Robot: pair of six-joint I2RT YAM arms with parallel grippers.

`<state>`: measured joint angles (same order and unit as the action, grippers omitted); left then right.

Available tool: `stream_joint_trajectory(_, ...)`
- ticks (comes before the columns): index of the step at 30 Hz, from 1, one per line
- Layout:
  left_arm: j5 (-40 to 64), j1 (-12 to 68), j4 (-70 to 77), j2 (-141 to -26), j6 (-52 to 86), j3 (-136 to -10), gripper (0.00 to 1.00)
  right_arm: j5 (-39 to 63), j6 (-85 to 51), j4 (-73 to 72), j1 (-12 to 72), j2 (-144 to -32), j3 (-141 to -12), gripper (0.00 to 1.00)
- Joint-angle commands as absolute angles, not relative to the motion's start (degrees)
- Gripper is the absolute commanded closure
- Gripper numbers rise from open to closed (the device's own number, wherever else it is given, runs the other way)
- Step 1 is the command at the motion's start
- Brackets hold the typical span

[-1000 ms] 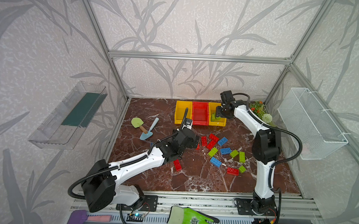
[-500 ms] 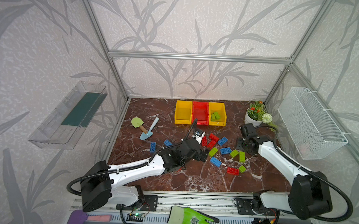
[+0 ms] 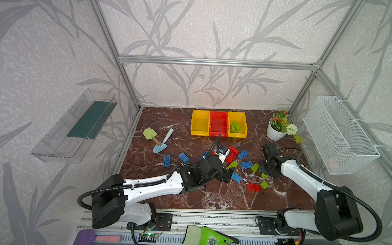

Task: Sort the legos into containers by color
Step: Pick up the lego from the middle-right of the table.

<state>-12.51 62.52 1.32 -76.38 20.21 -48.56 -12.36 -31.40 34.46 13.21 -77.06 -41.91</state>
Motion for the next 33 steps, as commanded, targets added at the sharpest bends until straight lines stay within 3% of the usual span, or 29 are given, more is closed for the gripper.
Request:
stream_joint_trajectory(1,-14.40,62.60,2.09,-74.80,20.73,-47.65,0.01,-11.56,-31.84,34.15,13.01,-78.63,-41.26,0.39)
stream_joint_trajectory(13,-17.17,62.66,1.88,-74.97,19.70,-47.06,0.01,-9.82,-29.17,31.30,11.18,-85.90,-43.17,0.45)
stream_joint_trajectory(24,-22.58,62.50,1.11,-76.03,18.66,-47.27,0.01,-6.75,-28.22,33.20,10.55,-90.09,-48.53,0.75)
stream_joint_trajectory(33,-22.06,59.18,0.01,-75.27,19.61,-47.61,0.01,-3.15,-26.89,38.52,11.73,-85.43,-60.24,0.78)
